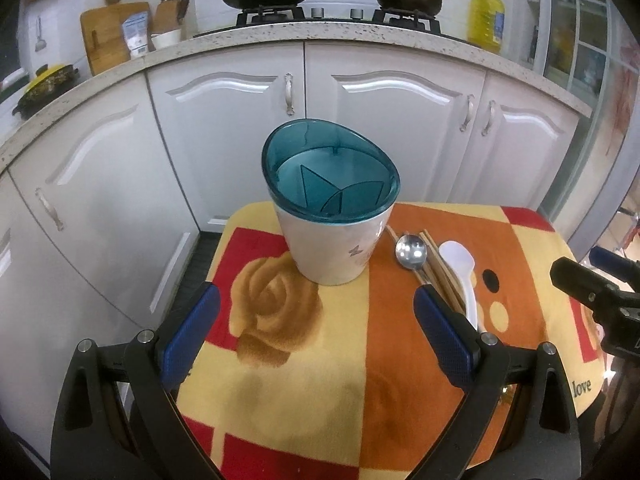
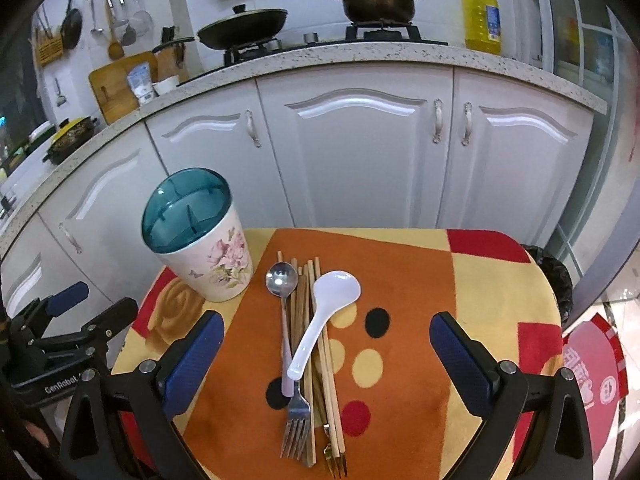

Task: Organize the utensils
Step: 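Bring both tools over the rug toward the utensil row, then lower the right tool onto the white ceramic spoon handle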

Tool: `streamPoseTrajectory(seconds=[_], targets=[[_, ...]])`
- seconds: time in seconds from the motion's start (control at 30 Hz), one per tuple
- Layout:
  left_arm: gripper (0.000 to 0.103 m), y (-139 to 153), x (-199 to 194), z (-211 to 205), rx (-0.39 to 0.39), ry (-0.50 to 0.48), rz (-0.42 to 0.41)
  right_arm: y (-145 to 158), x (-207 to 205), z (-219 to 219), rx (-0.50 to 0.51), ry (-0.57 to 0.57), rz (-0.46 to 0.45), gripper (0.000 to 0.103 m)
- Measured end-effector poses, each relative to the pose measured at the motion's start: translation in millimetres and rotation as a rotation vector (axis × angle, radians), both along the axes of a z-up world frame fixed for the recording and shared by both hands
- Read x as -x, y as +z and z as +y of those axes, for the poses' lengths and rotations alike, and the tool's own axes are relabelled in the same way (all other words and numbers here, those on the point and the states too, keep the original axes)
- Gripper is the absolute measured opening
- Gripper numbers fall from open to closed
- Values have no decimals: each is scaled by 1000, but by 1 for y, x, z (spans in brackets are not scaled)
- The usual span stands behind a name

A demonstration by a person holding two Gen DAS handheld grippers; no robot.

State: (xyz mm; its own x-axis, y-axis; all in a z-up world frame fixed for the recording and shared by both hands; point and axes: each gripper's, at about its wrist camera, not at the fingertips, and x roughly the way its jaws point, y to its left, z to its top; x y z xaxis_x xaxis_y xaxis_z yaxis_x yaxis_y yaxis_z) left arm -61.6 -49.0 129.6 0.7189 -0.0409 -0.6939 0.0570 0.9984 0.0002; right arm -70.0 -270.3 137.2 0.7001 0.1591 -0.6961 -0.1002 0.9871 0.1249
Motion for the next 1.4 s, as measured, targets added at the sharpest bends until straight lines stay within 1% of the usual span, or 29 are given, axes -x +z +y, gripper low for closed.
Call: streamPoseTrajectory(seconds=[0.13, 0.3, 0.57, 0.9, 1.3, 1.4], targets=[[98, -1, -7, -2, 26, 3, 8, 1, -3, 1, 22, -2, 0, 103], [98, 0, -7, -6, 11, -10, -2, 1, -5, -2, 24, -13, 2, 103], [98, 2, -12, -7, 29, 5, -1, 1, -4, -7, 23, -27, 3, 103], [98, -2, -15, -12, -1, -5, 10, 0, -6, -12, 15, -37, 7, 103], [98, -5, -17, -14, -6, -18, 10, -8, -10, -14, 20, -36, 26, 103], [98, -7, -17, -14, -3, -21, 16, -15, -14, -16, 24, -35, 47, 100]])
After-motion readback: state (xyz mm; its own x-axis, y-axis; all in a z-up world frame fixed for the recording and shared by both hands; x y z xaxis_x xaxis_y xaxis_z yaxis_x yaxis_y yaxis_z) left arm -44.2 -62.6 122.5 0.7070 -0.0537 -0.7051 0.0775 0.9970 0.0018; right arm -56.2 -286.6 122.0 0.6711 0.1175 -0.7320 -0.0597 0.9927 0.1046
